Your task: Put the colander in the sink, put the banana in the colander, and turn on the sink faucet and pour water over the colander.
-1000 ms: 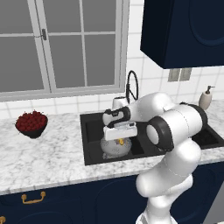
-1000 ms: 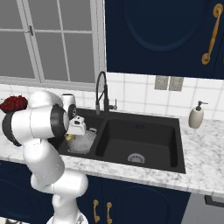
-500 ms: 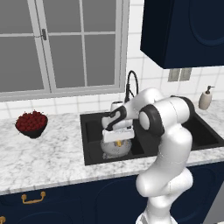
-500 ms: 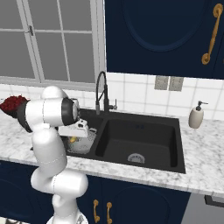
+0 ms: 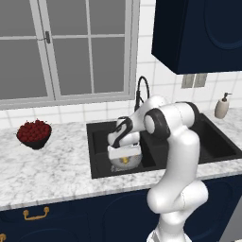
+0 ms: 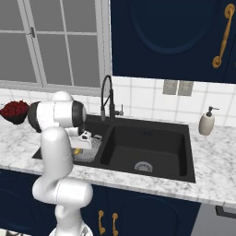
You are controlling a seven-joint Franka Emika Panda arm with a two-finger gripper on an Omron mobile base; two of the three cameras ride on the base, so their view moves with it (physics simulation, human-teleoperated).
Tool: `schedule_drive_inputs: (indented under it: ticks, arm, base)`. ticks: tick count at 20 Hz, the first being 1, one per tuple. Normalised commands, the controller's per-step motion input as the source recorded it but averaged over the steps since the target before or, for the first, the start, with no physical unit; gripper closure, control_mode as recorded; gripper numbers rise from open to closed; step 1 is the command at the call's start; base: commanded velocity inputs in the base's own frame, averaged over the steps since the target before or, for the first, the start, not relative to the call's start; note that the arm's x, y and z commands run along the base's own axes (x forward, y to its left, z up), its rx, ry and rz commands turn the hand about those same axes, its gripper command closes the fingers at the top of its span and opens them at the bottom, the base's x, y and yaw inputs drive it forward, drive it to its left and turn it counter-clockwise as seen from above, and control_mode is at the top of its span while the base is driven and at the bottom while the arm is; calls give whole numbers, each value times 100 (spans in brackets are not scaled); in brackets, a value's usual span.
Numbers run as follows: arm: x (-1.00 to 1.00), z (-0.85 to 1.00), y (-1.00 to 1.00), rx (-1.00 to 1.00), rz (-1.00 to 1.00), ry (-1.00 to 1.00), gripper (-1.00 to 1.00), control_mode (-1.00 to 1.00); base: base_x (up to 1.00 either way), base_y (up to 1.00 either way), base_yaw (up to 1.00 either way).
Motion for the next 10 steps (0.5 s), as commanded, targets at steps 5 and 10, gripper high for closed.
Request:
schedule_drive_inputs:
  ticks: [5, 10]
  arm:
    - [34, -28, 1, 0, 0, 0, 100, -100]
    - [34, -23, 0, 0, 0, 0, 100, -100]
  base:
    - [0, 0, 0]
    - [0, 0, 0]
